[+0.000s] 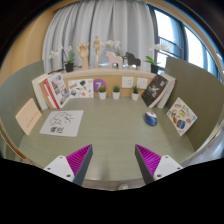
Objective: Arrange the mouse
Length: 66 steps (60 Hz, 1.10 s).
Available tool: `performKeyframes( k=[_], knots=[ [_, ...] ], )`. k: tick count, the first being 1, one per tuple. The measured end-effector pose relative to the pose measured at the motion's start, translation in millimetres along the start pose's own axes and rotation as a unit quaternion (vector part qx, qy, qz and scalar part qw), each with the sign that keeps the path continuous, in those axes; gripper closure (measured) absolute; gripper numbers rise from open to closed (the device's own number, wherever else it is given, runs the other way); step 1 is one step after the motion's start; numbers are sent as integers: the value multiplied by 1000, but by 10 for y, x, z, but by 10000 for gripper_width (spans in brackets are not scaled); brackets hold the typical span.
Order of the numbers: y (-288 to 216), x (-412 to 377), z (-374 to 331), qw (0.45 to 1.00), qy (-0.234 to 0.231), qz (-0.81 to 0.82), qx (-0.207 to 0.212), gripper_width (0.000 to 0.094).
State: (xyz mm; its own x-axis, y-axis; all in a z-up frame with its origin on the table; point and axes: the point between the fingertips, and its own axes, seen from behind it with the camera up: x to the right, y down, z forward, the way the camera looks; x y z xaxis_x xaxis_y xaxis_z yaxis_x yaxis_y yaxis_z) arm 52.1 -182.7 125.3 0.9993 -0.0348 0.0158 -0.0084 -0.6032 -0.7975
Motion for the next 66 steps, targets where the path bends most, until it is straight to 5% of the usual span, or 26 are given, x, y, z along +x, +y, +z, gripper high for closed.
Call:
performKeyframes(
  k=[15, 40, 49, 53, 66],
  knots=[
    [418, 1213, 880, 996, 55, 19, -61, 74],
    [-268, 2224, 2566, 995, 55, 23, -79, 107],
    [-483, 2183, 2925, 996, 34, 20, -76, 259],
    [-543, 2181, 3002, 996, 35, 19, -77, 411],
    [-557, 2174, 3047, 995, 38, 20, -93, 535]
  ],
)
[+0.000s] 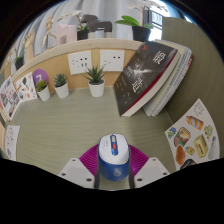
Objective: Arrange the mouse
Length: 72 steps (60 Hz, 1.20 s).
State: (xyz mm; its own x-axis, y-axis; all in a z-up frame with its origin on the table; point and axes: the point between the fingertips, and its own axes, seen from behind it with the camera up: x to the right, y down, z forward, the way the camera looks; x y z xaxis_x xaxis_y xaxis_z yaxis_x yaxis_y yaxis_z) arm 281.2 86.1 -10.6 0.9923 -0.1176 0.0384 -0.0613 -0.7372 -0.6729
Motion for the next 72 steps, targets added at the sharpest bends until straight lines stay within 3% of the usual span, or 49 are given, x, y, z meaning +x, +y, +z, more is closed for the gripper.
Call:
performKeyframes(
  k=[3, 11, 20, 29, 39, 45, 55, 63, 72],
  knots=[
    [10, 2, 2, 1000, 4, 3, -9, 593],
    [-178, -12, -109, 999, 20, 24, -22, 596],
    [-1100, -386, -769, 997, 32, 40, 62, 593],
    [-1949, -1356, -1718, 986, 15, 53, 159, 595],
    [-2206, -2899, -2325, 978, -39, 45, 198, 595],
    [-1911, -3770, -2232, 981, -67, 22, 182, 595],
    [-1028, -4786, -1542, 992, -84, 7, 97, 598],
    [-269, -5133, -1064, 996, -89, 9, 26, 598],
    [214, -5189, -775, 997, -70, 13, -6, 596]
  ],
)
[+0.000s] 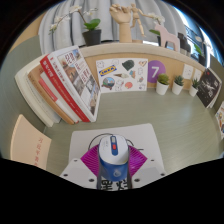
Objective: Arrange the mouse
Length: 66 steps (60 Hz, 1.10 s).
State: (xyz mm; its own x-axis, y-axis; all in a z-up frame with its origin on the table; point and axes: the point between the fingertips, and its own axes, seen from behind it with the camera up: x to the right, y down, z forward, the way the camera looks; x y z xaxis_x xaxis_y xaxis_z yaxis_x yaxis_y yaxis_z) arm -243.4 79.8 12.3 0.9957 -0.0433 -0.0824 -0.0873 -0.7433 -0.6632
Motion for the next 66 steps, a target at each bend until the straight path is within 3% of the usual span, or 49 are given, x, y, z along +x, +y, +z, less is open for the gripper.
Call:
performKeyframes(
  k=[6, 8, 17, 19, 20, 21, 23, 25, 43, 53, 66],
  knots=[
    [222, 59, 100, 1000, 5, 7, -18, 565],
    [191, 58, 104, 1000, 2, 8, -3, 551],
    [257, 61, 76, 1000, -2, -6, -17, 398],
    [257, 87, 21, 1000, 0, -2, -24, 302],
    [243, 102, -18, 1000, 2, 1, -24, 174],
    [213, 114, -67, 1000, 4, 3, -21, 106],
    [119, 138, -199, 1000, 5, 6, -9, 61],
    [22, 152, -351, 1000, 3, 8, 5, 92],
    [-465, 463, -2077, 996, -9, -4, 94, 82],
    [-371, 704, -2891, 990, -9, -20, 139, 77],
    [0, 1150, -3582, 987, -2, -17, 157, 79]
  ],
)
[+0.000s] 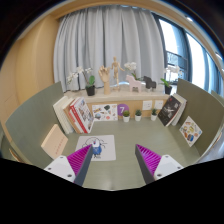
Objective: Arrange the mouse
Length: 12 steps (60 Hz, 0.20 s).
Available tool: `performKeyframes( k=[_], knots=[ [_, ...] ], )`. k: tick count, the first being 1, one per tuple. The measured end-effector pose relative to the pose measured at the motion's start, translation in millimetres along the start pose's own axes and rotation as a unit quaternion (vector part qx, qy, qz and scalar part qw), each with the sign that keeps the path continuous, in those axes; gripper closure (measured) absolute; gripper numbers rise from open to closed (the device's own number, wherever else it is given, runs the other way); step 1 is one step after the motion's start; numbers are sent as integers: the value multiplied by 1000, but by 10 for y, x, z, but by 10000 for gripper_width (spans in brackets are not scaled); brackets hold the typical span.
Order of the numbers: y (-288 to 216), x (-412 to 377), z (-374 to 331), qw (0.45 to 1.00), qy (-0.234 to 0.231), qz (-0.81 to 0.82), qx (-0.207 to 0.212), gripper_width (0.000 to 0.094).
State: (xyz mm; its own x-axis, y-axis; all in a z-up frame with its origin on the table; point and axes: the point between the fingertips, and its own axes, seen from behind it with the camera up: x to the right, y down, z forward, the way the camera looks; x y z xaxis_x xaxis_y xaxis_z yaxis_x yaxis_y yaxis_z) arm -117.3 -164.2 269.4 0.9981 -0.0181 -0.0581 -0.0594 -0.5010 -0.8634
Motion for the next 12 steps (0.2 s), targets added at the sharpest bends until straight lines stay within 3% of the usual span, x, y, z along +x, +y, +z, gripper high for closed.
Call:
performKeyframes(
  k=[12],
  knots=[
    [264, 368, -413, 1000, 24, -11, -1, 82]
  ],
)
